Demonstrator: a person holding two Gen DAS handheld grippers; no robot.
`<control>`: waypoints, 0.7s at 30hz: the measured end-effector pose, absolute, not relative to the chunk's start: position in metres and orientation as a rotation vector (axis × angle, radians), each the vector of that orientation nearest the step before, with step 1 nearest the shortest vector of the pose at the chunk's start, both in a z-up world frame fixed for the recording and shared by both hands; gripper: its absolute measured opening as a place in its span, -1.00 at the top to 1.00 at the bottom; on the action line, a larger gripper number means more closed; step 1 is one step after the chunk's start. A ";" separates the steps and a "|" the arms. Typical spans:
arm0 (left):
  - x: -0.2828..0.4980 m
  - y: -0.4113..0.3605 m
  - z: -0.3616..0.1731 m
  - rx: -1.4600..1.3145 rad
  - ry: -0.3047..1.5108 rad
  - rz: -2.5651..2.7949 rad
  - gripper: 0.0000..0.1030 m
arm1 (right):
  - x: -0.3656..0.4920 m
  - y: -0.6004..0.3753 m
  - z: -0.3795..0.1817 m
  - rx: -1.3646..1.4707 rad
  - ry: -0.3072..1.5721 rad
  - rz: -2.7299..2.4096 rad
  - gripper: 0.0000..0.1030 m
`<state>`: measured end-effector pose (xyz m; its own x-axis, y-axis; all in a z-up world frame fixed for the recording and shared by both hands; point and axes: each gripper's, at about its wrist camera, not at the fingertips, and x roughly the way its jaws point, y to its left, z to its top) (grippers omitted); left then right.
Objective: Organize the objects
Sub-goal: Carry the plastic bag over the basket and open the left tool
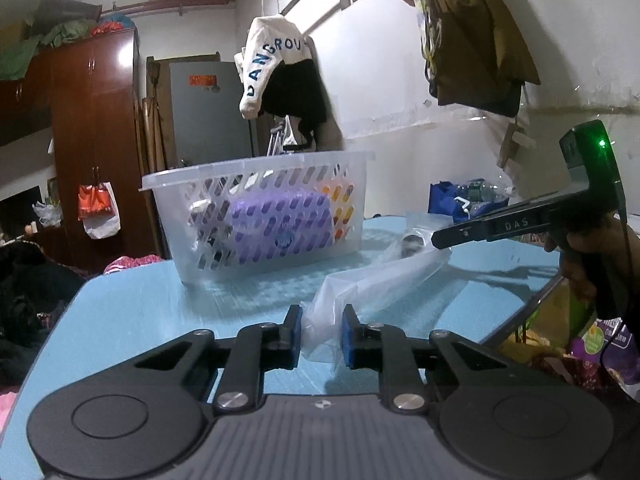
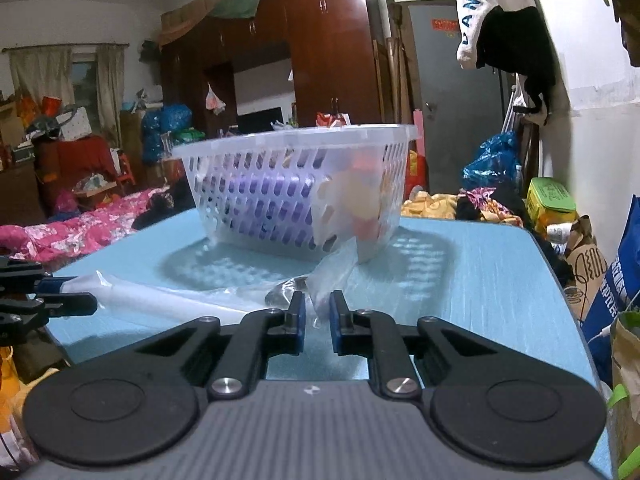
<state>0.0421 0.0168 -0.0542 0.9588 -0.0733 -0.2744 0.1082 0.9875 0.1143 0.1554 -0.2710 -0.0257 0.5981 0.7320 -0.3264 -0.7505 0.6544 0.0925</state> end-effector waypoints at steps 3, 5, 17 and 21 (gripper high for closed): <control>0.041 0.020 -0.043 0.129 0.241 -0.084 0.55 | 0.151 -0.270 -0.007 -0.053 0.308 0.861 0.73; 0.039 0.020 -0.032 0.135 0.208 -0.074 0.55 | 0.148 -0.269 0.009 -0.059 0.266 0.857 0.73; 0.084 0.035 0.069 0.231 -0.002 0.001 0.55 | 0.207 -0.228 0.109 -0.020 0.130 0.821 0.73; 0.132 0.055 0.090 0.231 0.030 0.001 0.55 | 0.251 -0.205 0.111 -0.002 0.196 0.798 0.73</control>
